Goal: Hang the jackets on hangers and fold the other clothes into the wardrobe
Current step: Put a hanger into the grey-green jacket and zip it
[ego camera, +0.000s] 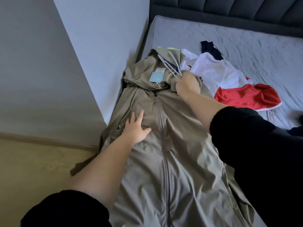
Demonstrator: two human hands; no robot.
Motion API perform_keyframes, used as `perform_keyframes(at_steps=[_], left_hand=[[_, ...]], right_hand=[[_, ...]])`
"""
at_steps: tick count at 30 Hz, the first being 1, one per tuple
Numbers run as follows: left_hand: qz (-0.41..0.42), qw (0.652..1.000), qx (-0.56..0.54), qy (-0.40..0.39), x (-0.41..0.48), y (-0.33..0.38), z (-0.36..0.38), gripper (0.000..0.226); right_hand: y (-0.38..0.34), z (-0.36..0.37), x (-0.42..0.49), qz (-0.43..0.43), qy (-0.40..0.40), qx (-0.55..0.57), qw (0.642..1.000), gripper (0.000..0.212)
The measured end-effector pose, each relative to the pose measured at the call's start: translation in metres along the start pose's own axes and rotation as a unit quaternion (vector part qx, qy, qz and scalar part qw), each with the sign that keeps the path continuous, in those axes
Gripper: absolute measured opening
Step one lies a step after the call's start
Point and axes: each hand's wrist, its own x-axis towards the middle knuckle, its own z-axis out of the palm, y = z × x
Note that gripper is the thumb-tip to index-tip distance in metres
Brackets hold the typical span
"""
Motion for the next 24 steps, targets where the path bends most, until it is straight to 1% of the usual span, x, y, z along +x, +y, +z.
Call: perform_keyframes(at_steps=[3,4,7,8,9,10,12,13,15,18,20,22,24], left_hand=[[0.003,1.000,0.001,-0.021,0.009,-0.007,0.000,0.083],[0.003,1.000,0.006,-0.025,0.010,-0.008,0.001,0.083],[0.001,0.999,0.026,-0.025,0.010,-0.007,0.005,0.081],[-0.001,0.999,0.029,-0.023,0.010,-0.007,0.005,0.081],[-0.003,0.999,0.033,-0.022,0.010,-0.007,0.005,0.081],[-0.005,0.999,0.036,-0.021,0.010,-0.007,0.006,0.080],[-0.004,0.999,0.040,-0.019,0.009,-0.006,0.006,0.080],[-0.002,0.999,0.041,-0.018,0.009,-0.007,0.006,0.080],[0.004,0.999,0.043,-0.015,0.007,-0.007,0.004,0.078],[0.019,0.998,0.056,0.004,0.001,-0.008,0.001,0.070],[0.033,0.996,0.073,0.039,-0.005,-0.011,-0.001,0.057],[0.055,0.989,0.098,0.092,-0.010,-0.013,-0.003,0.039],[0.055,0.985,0.097,0.129,-0.018,-0.011,-0.006,0.026]], right_hand=[[0.001,0.024,0.020,0.013,-0.051,0.029,0.998,0.033],[0.000,0.029,0.024,0.024,-0.068,0.051,0.996,0.037],[-0.002,0.037,0.032,0.058,-0.114,0.097,0.987,0.069],[-0.002,0.039,0.032,0.071,-0.132,0.088,0.985,0.074],[-0.002,0.041,0.032,0.075,-0.144,0.064,0.985,0.073],[-0.002,0.043,0.033,0.073,-0.149,0.028,0.986,0.065],[-0.002,0.044,0.034,0.074,-0.127,-0.032,0.989,0.043],[-0.001,0.044,0.034,0.083,-0.107,-0.044,0.990,0.036],[0.004,0.043,0.033,0.097,-0.079,-0.033,0.992,0.035],[0.011,0.032,0.024,0.063,-0.084,-0.006,0.994,0.027],[0.016,0.019,0.014,0.026,-0.103,-0.006,0.994,0.022],[0.023,0.004,-0.002,0.000,-0.119,-0.002,0.993,0.019],[0.031,-0.008,-0.017,-0.009,-0.122,0.017,0.992,0.028]])
